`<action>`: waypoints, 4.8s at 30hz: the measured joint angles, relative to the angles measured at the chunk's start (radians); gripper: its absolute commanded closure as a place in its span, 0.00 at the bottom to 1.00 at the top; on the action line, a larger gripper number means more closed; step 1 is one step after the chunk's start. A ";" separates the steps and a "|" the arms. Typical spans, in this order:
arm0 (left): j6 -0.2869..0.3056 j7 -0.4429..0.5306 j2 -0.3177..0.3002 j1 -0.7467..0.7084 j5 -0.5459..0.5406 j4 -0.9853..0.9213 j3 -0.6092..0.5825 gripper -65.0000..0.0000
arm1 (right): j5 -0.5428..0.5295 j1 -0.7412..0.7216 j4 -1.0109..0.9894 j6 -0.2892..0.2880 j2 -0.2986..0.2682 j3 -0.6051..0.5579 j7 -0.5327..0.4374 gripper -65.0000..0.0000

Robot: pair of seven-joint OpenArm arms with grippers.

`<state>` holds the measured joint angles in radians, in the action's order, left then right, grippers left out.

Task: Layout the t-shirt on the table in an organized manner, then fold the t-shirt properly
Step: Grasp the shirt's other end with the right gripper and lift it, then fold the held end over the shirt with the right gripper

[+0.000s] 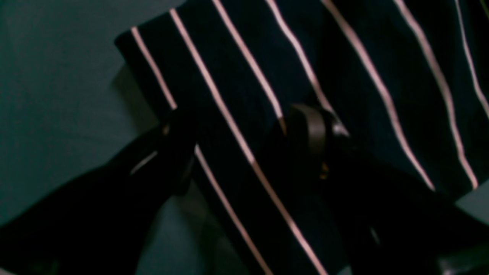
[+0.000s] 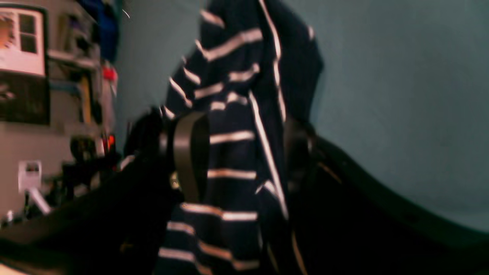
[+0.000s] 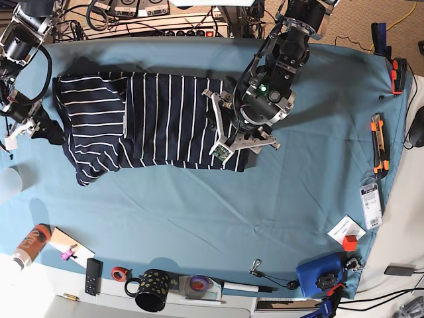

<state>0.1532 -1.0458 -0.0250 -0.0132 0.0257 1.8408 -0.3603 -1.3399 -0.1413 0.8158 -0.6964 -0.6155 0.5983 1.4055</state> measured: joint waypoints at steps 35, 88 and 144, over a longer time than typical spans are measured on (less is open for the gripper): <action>0.000 0.039 0.001 0.000 0.000 0.000 -0.003 0.44 | 0.092 -0.003 0.109 -0.004 0.000 -0.305 -0.034 0.52; -0.001 -0.018 0.003 -0.106 -0.070 0.218 0.086 0.44 | 0.742 0.027 0.718 0.089 0.046 -0.148 -0.082 1.00; 0.077 0.030 0.008 -0.170 -0.394 0.240 0.403 0.44 | 0.872 0.087 1.142 0.266 0.332 -0.776 -0.169 0.68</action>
<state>0.2302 -1.0161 -0.0174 -0.1833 -0.3679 2.0804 0.0425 -0.4683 -0.0544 1.9575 -0.4301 -0.2840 -0.1780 1.2366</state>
